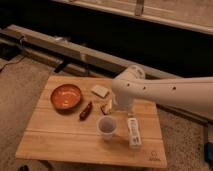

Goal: Pick up the ceramic cup

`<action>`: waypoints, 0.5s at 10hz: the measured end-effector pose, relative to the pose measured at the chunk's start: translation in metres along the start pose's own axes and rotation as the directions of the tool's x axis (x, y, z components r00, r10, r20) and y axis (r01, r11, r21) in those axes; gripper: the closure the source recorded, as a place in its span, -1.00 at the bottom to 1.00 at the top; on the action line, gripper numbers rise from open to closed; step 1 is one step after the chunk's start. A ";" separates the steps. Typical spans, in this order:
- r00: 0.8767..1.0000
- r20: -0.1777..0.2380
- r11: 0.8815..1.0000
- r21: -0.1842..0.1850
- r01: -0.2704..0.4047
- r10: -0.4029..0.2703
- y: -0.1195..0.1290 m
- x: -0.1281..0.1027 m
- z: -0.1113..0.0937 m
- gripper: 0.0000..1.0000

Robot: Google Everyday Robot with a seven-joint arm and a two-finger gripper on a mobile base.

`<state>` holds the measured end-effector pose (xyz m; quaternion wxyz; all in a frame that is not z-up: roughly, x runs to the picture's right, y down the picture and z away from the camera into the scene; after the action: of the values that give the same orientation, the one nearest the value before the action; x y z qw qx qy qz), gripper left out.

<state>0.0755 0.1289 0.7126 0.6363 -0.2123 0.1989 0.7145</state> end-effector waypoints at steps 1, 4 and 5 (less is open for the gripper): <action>1.000 -0.012 1.000 0.003 0.000 0.000 -0.002 0.004 0.001 -0.60; 0.998 -0.059 1.000 0.030 0.002 0.000 -0.013 0.021 0.008 -0.60; 0.997 -0.074 0.999 0.037 0.009 -0.006 -0.014 0.027 0.011 -0.60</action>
<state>0.0858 0.1586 0.7068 0.6351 -0.2273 0.2347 0.7000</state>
